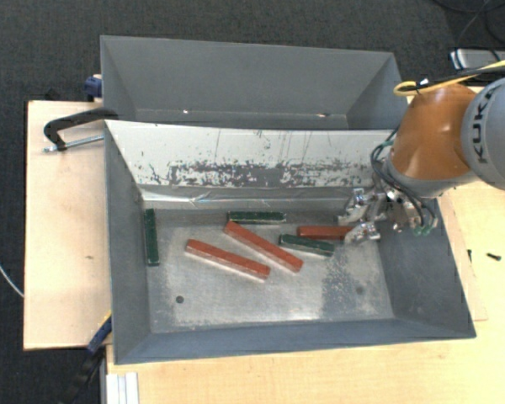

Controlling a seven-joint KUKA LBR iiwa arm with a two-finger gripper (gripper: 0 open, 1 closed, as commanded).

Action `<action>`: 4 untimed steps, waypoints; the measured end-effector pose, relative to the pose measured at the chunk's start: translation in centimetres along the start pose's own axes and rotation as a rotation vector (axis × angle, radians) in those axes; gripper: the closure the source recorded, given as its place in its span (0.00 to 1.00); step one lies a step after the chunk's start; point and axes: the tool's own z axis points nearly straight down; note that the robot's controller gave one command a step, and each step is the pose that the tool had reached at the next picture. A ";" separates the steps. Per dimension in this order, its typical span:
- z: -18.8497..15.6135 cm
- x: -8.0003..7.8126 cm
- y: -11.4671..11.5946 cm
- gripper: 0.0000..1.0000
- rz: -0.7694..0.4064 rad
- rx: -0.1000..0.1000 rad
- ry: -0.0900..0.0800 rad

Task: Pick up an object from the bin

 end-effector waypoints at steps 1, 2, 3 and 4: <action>0.0 0.0 0.0 1.00 0.000 0.000 0.000; -12.4 1.4 1.4 1.00 -0.083 -0.001 -0.001; -12.3 1.5 1.4 1.00 -0.083 -0.001 0.000; -14.8 1.0 0.1 1.00 -0.008 -0.004 0.004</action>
Offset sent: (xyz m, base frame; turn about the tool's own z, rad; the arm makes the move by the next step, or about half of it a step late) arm -0.0190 0.0105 0.1221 -0.0832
